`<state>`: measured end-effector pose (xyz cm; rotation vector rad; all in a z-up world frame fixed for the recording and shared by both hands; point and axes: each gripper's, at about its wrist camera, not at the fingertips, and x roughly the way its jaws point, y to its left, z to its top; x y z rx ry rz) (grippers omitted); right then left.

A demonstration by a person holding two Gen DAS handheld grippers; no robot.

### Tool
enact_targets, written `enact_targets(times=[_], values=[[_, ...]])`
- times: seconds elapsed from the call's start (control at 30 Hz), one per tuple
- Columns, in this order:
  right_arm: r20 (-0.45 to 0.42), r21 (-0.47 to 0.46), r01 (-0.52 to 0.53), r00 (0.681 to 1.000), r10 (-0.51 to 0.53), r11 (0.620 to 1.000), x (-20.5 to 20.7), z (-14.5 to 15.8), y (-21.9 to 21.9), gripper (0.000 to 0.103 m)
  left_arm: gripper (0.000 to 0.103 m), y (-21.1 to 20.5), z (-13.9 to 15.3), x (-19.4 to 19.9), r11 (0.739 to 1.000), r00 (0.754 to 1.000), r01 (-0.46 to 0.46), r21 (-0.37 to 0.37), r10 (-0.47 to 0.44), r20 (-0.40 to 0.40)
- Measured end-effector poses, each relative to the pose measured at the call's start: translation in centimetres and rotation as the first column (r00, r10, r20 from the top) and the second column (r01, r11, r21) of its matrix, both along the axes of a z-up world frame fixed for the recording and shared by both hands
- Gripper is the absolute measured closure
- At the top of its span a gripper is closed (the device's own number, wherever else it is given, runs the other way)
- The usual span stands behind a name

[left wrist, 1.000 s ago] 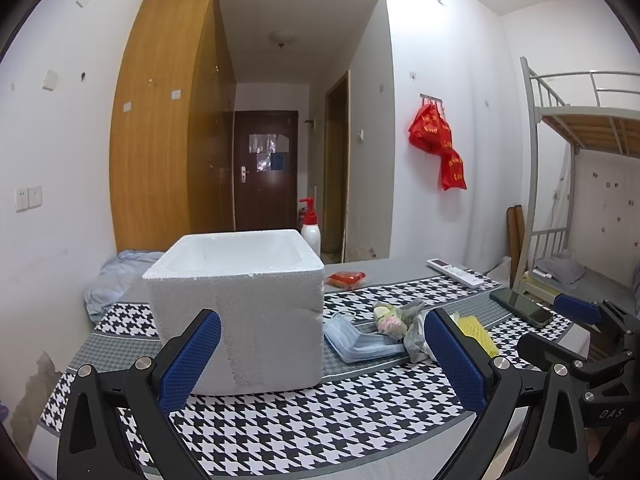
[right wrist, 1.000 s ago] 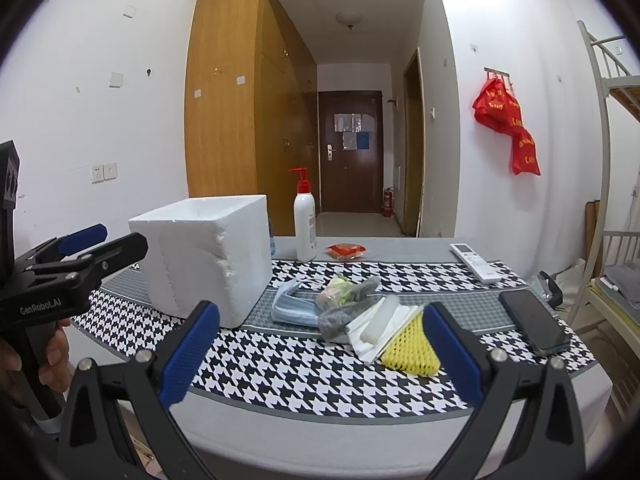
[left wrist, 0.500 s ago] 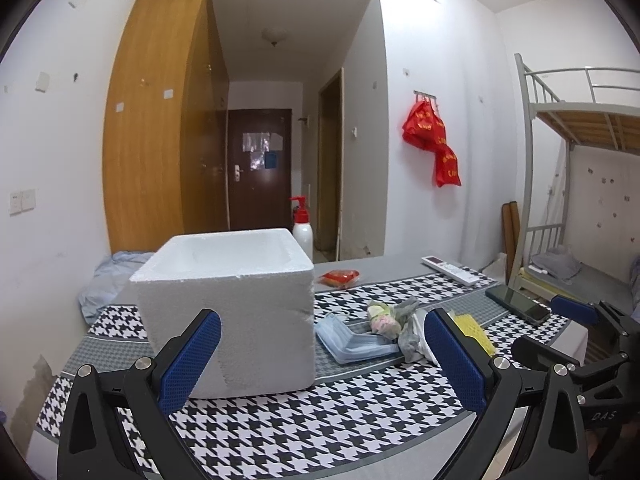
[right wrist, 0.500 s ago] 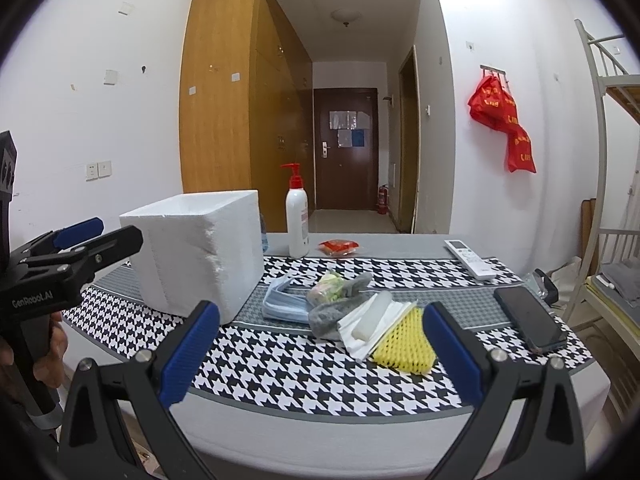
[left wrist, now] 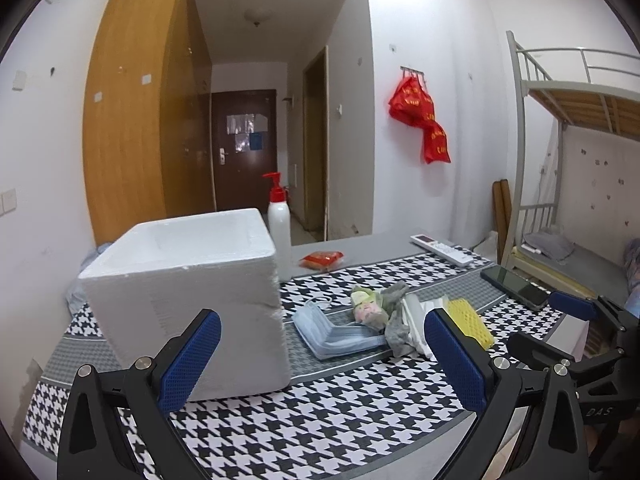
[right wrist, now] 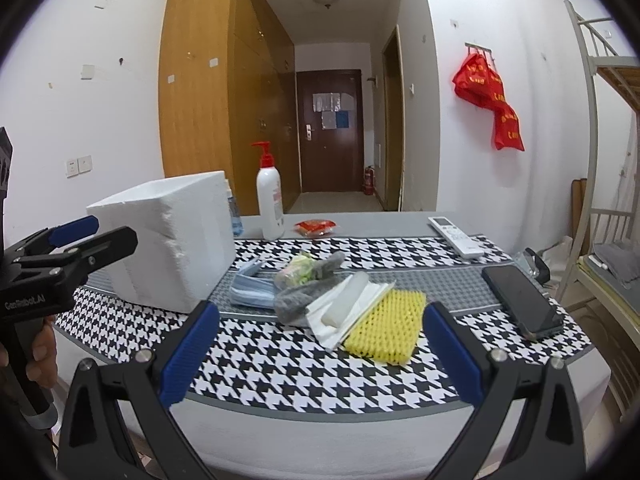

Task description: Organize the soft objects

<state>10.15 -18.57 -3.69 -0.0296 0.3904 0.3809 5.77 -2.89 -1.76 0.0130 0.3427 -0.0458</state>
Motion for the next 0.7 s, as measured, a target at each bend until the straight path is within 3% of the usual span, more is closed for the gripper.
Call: enact_targets(times=[0.7], values=[[-0.083,-0.019,0.068,0.994,-0.070,0.997,3.9,-2.3,-2.3,0.000,0.001,-4.5,-1.7,5.1,0.988,0.984,0.152,0.037,-0.148,-0.102]])
